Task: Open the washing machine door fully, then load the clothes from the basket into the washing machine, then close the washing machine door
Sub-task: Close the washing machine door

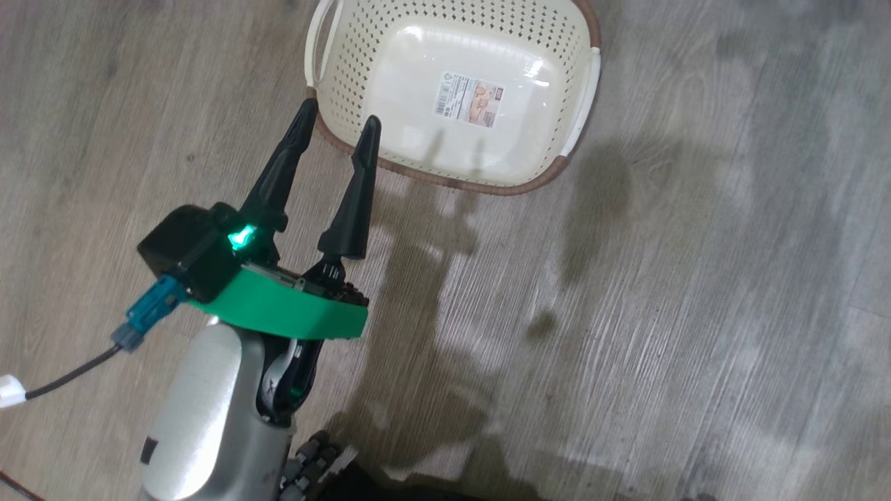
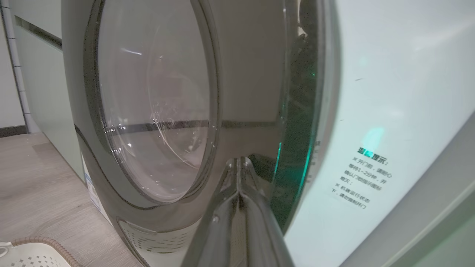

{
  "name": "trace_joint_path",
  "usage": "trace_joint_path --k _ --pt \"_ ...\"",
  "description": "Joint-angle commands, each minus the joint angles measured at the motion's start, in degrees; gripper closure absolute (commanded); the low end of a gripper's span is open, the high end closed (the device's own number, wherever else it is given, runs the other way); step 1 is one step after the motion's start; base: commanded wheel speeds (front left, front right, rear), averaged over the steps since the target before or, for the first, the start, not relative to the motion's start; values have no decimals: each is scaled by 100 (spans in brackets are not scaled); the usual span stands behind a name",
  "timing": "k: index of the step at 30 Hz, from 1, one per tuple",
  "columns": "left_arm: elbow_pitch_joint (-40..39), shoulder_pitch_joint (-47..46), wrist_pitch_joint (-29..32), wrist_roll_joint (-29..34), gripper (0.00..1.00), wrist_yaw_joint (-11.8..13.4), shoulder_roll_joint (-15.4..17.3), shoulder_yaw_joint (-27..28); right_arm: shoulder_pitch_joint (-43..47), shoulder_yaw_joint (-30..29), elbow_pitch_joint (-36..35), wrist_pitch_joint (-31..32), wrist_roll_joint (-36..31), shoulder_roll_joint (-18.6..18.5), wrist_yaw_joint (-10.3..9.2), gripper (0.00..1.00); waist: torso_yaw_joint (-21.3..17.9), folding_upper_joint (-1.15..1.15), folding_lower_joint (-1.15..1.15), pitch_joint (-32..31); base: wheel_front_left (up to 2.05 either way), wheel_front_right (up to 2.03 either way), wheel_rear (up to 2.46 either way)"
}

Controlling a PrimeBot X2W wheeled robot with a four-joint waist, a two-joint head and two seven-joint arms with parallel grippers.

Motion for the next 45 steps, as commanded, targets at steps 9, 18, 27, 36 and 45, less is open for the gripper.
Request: trace_joint_path --k 9,18,27,36,45 --pt "-234 -105 -29 -66 0 47 80 98 -1020 -533 657 -29 -546 97 -3 100 169 0 0 134 0 0 0" --pt "-220 -97 -29 -83 0 80 80 66 -1462 -1494 1127 -33 -748 251 -3 100 181 0 0 137 0 0 0" --pt "-187 -98 -29 -40 0 70 80 74 -1622 -1594 1254 -34 -919 352 -3 100 115 0 0 121 0 0 0" --pt "-59 47 -29 -7 0 47 80 183 -688 -1195 857 -34 -606 471 -3 100 -147 0 0 -495 0 0 0" --pt "139 354 -29 210 0 3 80 412 990 -680 -165 -34 441 517 -3 100 -701 0 0 -1590 0 0 0"
